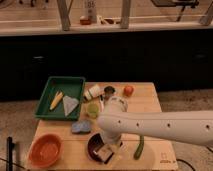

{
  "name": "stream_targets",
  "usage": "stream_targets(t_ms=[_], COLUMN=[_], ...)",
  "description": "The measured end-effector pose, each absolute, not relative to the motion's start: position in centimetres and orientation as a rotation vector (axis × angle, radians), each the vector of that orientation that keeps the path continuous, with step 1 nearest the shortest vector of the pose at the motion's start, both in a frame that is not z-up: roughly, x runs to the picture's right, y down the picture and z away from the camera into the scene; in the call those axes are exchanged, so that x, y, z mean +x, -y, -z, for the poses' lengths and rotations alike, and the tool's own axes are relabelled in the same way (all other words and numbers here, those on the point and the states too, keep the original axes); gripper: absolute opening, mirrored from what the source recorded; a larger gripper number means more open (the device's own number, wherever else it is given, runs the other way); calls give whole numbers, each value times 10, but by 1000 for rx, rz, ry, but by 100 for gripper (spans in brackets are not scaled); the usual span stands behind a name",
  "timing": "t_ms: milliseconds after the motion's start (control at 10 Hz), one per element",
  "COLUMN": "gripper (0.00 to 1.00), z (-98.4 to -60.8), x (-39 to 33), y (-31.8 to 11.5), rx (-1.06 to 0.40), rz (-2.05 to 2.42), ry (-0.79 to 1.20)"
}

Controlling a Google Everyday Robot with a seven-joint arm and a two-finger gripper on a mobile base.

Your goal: Wipe purple bowl with eraser

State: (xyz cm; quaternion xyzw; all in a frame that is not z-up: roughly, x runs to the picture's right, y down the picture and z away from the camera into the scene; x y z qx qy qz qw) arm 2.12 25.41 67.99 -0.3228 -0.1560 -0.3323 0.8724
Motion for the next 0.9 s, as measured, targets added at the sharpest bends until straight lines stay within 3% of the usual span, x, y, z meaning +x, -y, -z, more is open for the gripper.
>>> stream_targets(t_ms=[400,900], gripper=[0,0], z=[-711,-710], x=[17,-38], y=[-225,-213], rx=[-673,-649], rz=[686,800], ry=[328,376])
